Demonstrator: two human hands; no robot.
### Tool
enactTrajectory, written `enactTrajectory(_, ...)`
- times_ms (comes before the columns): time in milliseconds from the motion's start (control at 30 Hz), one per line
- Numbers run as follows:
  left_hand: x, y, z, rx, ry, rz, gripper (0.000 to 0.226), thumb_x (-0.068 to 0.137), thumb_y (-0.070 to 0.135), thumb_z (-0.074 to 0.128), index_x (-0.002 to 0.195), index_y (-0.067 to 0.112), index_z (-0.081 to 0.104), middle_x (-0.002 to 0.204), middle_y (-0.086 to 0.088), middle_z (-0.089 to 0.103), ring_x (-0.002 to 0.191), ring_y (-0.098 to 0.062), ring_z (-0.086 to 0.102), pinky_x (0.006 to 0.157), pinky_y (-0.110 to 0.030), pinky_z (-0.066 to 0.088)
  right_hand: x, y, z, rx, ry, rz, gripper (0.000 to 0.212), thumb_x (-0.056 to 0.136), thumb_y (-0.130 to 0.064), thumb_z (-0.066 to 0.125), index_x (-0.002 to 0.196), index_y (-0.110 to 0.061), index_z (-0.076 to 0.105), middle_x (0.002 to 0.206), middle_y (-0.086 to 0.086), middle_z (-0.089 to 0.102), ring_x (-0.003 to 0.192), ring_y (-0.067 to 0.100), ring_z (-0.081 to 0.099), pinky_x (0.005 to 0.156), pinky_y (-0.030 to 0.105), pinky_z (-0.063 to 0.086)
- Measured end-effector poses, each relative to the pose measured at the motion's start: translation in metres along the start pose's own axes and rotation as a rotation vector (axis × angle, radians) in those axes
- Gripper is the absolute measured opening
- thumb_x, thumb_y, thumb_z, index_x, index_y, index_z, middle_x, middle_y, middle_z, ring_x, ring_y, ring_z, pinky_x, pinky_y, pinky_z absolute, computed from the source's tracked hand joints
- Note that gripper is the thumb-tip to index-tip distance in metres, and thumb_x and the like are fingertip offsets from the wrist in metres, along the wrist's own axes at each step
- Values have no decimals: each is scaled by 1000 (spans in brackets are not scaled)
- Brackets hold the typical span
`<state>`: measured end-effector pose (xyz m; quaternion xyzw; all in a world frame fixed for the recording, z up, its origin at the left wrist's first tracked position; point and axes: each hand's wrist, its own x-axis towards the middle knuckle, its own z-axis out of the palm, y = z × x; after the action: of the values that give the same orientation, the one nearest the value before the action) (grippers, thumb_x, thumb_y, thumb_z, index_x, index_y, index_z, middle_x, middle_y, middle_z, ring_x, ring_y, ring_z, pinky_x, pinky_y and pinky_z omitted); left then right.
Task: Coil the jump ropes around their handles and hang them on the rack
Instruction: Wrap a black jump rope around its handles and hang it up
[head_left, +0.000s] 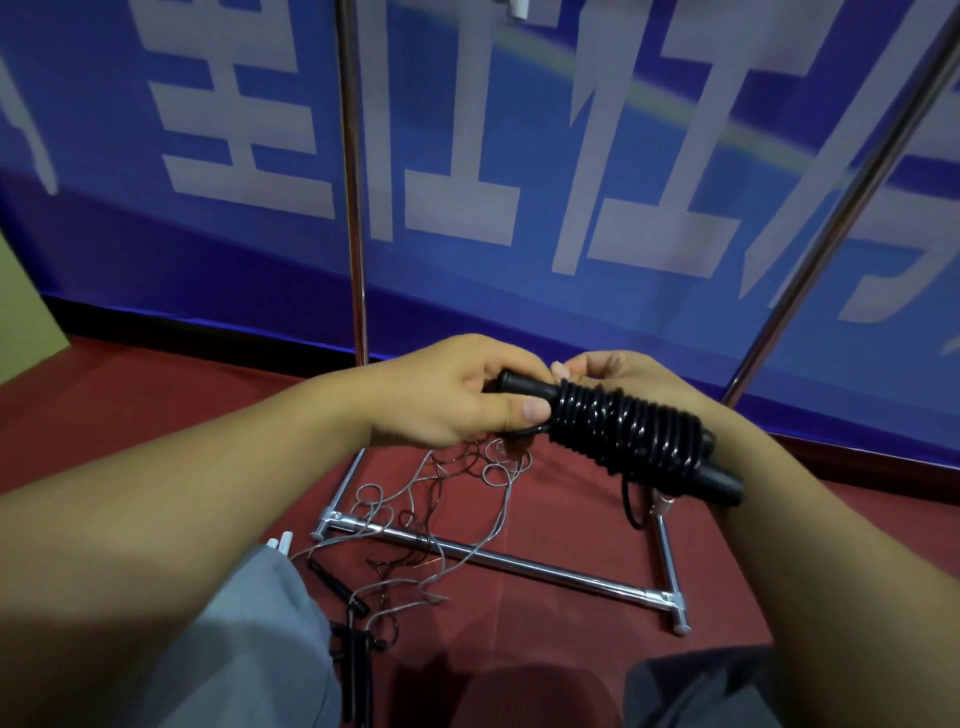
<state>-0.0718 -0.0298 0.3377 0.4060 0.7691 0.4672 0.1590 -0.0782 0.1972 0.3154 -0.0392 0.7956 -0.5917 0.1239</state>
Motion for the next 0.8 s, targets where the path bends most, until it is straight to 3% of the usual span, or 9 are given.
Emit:
enactTrajectory(100,3,0,0,-149,114,23,19,97,15,59,102,-2,65,81,-2,62,74,-8,62,75,-21,49,7,21,-6,248,4,21,30,75,-21,84,90,-3,65,73,3,64,64,13,58,51,18,46)
enactTrajectory(167,4,1,2,-239,175,37,26,97,16,54,103,-8,61,78,-2,63,72,-11,64,75,-25,52,7,17,0,250,-27,-11,8,95,-4,61,90,-7,55,71,3,54,52,7,40,46,17,31)
enactTrajectory(200,5,2,3,-301,209,36,22,98,15,52,103,-4,61,74,2,64,70,-10,64,72,-24,53,5,12,5,218,-32,-15,13,99,-3,51,88,-10,52,68,3,51,48,6,32,44,18,23)
enactTrajectory(300,11,4,3,-495,310,-30,21,98,19,51,106,3,62,70,3,66,62,-9,59,62,-19,51,0,-8,18,174,24,-39,23,100,-25,55,83,-11,51,62,3,49,44,8,25,43,23,16)
enactTrajectory(400,15,2,1,-547,406,-110,24,102,25,49,108,6,62,70,1,64,59,-13,54,61,-22,47,-2,-13,24,124,103,-35,39,92,-45,59,76,-11,52,47,-5,49,38,8,27,40,20,17)
enactTrajectory(467,17,-1,0,-537,469,-148,23,103,28,49,104,9,62,68,0,62,59,-14,52,61,-25,45,-4,-14,28,119,126,-34,39,97,-42,57,75,-10,54,46,-6,50,37,7,30,37,19,21)
enactTrajectory(633,21,-10,-4,-502,592,-223,24,102,35,52,96,14,63,70,0,55,59,-14,52,58,-26,44,-5,-17,35,129,152,-85,38,95,-43,59,75,-11,61,67,5,57,41,7,35,38,18,27)
enactTrajectory(800,24,-17,-5,-444,679,-270,27,100,40,56,103,15,67,79,-5,56,65,-16,54,59,-31,48,-6,-16,36,87,114,-158,27,87,-32,74,72,-12,63,59,6,46,44,10,34,41,20,28)
